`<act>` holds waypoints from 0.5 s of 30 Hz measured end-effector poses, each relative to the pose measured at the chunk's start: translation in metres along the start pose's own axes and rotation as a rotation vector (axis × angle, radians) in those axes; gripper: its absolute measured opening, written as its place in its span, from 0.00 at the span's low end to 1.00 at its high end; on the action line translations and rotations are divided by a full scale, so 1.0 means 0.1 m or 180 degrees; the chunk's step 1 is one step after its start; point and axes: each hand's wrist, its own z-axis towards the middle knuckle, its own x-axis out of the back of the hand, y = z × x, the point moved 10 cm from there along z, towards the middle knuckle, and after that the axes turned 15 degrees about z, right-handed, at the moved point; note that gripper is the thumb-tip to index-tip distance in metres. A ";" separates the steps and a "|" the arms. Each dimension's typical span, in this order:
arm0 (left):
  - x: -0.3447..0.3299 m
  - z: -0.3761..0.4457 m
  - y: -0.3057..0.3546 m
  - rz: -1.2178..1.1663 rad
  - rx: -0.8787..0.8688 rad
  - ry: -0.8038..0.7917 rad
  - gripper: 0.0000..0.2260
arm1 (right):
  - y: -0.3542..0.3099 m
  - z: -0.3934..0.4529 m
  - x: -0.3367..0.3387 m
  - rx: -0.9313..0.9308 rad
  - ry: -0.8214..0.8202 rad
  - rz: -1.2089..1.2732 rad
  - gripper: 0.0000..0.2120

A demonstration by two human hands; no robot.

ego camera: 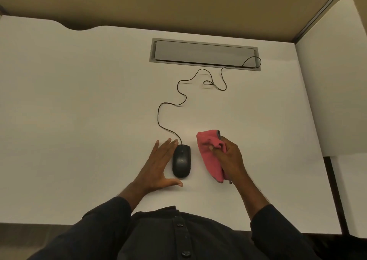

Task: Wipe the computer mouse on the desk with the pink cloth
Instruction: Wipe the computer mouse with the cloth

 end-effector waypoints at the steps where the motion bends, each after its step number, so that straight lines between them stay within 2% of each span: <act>1: -0.01 0.00 0.00 0.0001 -0.0010 -0.0012 0.54 | 0.01 0.00 -0.01 0.0017 0.0002 -0.0063 0.15; 7: -0.04 -0.01 0.00 0.0037 -0.0008 -0.0027 0.54 | 0.01 -0.01 -0.05 0.0185 -0.0025 -0.0418 0.18; 15: -0.04 0.03 0.01 -0.0032 0.0117 0.0015 0.54 | -0.09 -0.18 -0.38 0.0945 -0.0249 -0.1194 0.23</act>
